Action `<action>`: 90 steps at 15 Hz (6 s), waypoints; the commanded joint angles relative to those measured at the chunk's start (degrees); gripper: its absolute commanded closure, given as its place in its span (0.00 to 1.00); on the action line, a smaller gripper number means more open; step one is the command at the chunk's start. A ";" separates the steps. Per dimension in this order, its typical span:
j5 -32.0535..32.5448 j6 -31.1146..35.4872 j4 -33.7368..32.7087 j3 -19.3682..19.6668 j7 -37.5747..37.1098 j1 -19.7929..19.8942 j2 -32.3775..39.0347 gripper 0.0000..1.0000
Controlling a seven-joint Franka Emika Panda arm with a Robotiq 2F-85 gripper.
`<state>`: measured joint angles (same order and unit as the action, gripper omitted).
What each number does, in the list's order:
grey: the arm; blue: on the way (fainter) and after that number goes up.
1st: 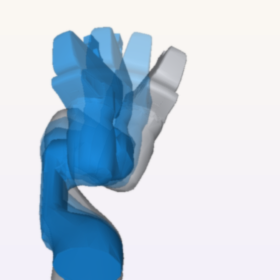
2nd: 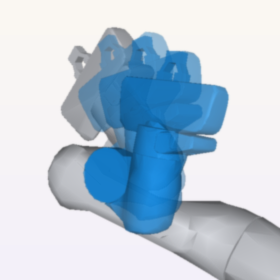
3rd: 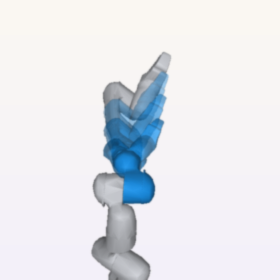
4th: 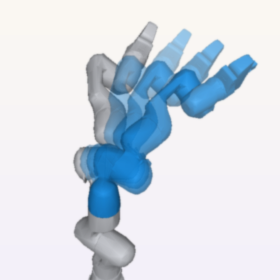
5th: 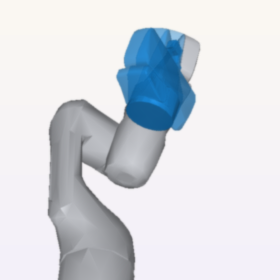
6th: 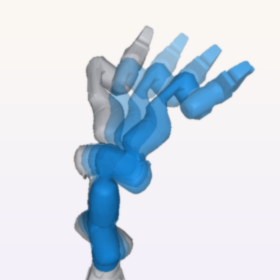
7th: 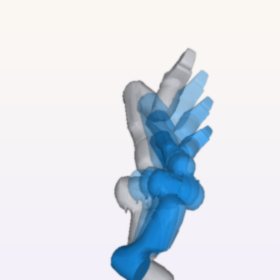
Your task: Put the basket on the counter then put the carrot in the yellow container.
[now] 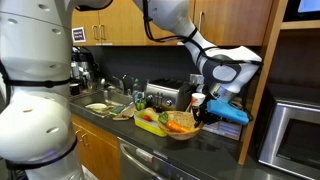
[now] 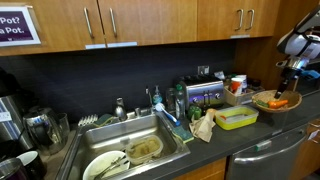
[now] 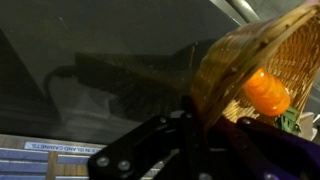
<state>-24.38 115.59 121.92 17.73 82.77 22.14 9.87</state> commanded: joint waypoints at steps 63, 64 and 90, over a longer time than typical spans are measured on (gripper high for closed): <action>-8.09 20.32 20.51 -1.81 -48.41 -5.48 -14.05 0.99; -7.81 20.93 20.75 -1.76 -48.76 -5.58 -14.23 0.99; -16.71 30.37 24.26 3.57 -42.22 -5.88 -11.87 0.99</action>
<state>-36.36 146.17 147.77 20.63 35.53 16.82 -4.30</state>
